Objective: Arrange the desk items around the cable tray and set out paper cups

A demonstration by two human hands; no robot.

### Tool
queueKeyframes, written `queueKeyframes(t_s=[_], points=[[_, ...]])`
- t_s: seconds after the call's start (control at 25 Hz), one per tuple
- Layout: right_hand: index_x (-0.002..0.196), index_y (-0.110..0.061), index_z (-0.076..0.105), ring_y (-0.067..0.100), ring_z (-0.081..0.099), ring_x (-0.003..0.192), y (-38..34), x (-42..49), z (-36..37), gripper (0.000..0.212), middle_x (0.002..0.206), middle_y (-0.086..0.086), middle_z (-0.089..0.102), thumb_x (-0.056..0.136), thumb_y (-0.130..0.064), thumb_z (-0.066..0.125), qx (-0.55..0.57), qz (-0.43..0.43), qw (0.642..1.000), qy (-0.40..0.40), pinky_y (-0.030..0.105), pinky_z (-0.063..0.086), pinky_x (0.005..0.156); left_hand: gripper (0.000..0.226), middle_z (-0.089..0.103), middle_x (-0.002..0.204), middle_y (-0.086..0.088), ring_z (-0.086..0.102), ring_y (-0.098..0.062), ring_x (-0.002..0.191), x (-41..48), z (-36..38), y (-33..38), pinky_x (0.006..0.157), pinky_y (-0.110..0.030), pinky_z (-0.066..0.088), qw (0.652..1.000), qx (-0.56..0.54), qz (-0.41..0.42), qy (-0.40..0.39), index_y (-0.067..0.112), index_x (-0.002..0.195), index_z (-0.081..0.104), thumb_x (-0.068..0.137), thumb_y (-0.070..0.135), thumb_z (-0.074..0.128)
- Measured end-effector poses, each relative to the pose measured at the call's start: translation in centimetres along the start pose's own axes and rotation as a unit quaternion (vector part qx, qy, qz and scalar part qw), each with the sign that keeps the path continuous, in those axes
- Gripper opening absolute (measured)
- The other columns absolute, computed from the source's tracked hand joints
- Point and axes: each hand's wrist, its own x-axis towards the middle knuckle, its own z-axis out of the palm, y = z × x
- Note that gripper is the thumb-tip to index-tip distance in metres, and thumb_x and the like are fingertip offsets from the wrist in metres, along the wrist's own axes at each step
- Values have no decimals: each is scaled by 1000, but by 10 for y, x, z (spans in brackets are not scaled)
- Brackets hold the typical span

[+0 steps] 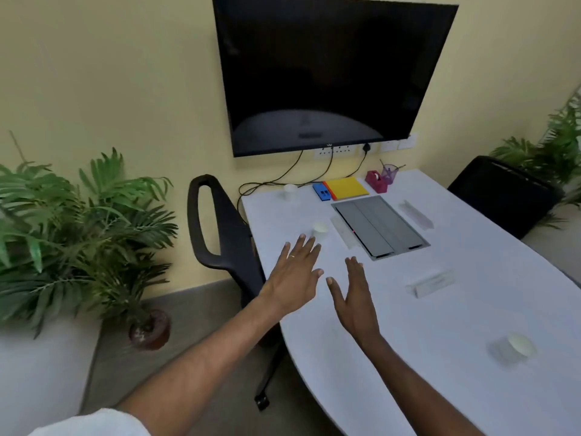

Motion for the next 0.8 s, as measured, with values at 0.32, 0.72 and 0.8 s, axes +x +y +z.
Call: queueKeyframes(t_s=[0.32,0.72,0.8], points=[[160,-19,20,15,9,158,-109,107,54,70,170,-3,14,102,-49,45,-36,-106,993,-25,41,20,128,61,9,170,-2,-4,-18,158,28,-88,-129,129,-43,1,995,41,-51,72,14,161,16,108,40,31],[160,-19,22,16,10,158,-163,226,158,67,170,-1,15,104,-51,37,-73,-117,990,-32,38,18,128,63,11,170,-5,-4,-21,158,81,-115,-261,129,-46,5,995,64,-69,19,10,161,17,107,40,32],[161,-19,21,16,10,158,-167,240,177,68,170,0,14,103,-52,36,-90,-107,990,-35,39,19,128,62,11,170,-4,-4,-20,158,94,-112,-286,129,-45,4,996,64,-51,23,11,161,17,107,40,32]])
